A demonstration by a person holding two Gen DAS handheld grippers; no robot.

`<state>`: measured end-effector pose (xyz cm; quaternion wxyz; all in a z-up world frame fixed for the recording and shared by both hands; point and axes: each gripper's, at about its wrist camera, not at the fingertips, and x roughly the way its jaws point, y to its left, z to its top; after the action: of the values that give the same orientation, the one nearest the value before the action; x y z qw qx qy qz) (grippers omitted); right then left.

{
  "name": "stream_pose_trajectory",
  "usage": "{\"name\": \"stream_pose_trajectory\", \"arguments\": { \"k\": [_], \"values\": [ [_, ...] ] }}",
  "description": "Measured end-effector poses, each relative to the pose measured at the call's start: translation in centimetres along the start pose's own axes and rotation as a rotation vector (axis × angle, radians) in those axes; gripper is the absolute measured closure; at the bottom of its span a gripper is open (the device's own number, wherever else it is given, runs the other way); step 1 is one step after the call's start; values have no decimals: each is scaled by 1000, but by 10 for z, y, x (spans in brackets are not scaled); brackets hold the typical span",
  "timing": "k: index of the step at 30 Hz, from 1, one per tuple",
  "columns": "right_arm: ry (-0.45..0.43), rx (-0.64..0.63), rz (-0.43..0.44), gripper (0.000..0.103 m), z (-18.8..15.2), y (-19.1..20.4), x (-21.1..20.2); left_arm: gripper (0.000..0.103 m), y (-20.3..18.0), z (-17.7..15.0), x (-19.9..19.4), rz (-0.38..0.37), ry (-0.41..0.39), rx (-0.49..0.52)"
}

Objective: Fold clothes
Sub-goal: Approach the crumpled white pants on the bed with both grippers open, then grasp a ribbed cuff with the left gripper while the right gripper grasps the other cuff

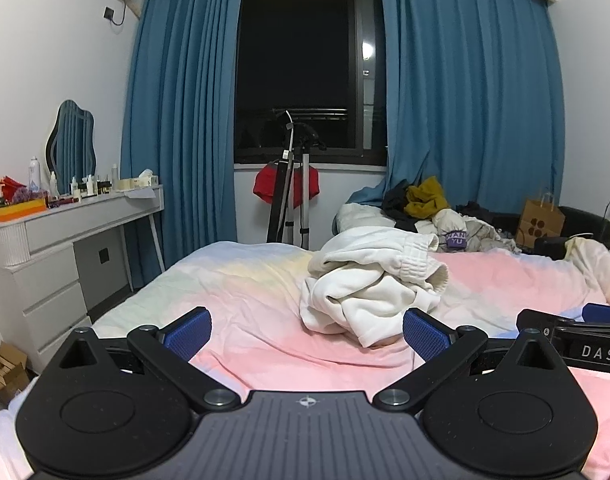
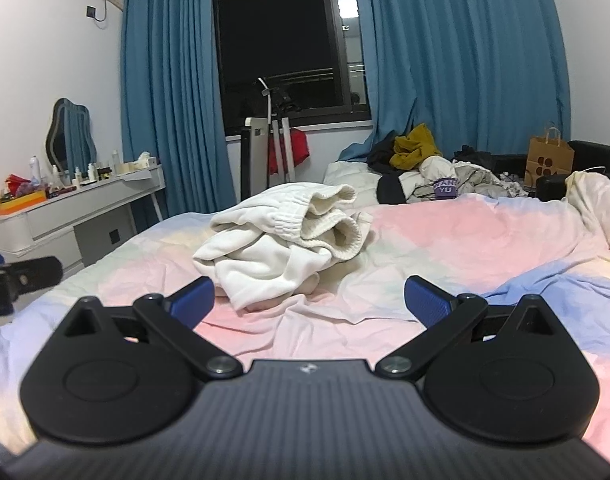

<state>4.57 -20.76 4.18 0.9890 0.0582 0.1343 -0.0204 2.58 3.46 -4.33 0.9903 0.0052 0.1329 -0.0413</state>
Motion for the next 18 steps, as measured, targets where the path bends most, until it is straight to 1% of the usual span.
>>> {"name": "stream_pose_trajectory", "arguments": {
  "k": [4,7,10,12,14,16,18],
  "values": [
    [2,15,-36,0,5,-2,4,1,-4,2,7,1,2,11],
    [23,57,-52,0,27,-5,15,1,-10,12,18,5,6,41],
    [5,25,-100,0,54,-8,29,1,-15,26,35,-27,6,48],
    [1,5,-131,0,64,-12,39,1,-23,35,55,-62,12,71],
    [1,14,-146,0,66,-20,48,1,-34,45,79,-76,14,100],
    [-7,48,-150,0,57,-31,54,1,-48,54,110,-95,34,131],
    [-30,60,-163,0,43,-41,58,5,-69,62,141,-111,34,169]
  ]
}}
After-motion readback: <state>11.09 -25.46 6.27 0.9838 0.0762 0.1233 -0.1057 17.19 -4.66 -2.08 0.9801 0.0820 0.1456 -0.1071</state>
